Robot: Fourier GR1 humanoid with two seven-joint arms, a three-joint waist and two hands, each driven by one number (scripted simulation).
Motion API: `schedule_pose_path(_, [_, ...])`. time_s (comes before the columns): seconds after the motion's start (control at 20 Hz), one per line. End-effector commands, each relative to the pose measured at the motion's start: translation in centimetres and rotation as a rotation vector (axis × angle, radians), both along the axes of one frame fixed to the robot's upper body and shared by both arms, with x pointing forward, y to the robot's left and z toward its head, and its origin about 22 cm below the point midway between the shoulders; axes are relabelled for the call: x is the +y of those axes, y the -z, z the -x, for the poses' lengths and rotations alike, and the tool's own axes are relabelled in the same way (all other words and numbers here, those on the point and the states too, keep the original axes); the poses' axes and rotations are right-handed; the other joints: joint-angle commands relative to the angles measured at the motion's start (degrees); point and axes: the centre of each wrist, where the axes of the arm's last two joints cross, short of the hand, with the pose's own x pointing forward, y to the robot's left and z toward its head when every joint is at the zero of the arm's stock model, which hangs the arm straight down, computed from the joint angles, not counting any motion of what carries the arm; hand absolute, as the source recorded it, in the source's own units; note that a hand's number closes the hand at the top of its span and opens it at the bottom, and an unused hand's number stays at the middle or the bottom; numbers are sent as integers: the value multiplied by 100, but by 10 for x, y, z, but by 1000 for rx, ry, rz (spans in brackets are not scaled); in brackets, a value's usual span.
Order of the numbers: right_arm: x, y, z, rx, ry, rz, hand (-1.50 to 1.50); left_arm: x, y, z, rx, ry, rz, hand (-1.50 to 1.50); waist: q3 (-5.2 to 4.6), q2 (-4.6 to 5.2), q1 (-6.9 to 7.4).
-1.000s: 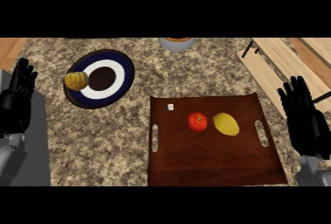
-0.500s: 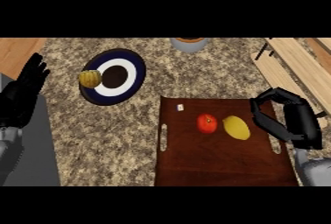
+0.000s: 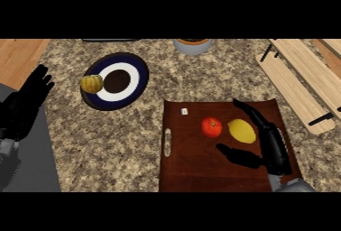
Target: Pick the lemon from the tray and place it in the tiered shelf
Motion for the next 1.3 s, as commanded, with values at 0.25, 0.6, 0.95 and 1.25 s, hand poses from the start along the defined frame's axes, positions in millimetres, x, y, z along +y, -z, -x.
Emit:
schedule_pose_path(0.25, [-28, -10, 9, 121, 127, 468, -150, 13, 44, 33, 171, -54, -14, 0, -301, 49, -101])
schedule_pose_path(0.6, [-25, -21, 5, 385, 86, 873, -150, 1, 35, 34, 127, -17, -11, 0, -297, 84, 181])
schedule_pose_path(0.95, [0, -56, -9, 466, 85, 1071, -150, -1, 43, 42, 137, -32, -17, 0, -260, 108, 64])
schedule_pose_path(1.25, [37, -59, -17, 510, 87, 1085, -150, -1, 40, 50, 146, -23, -4, 0, -242, 107, 134])
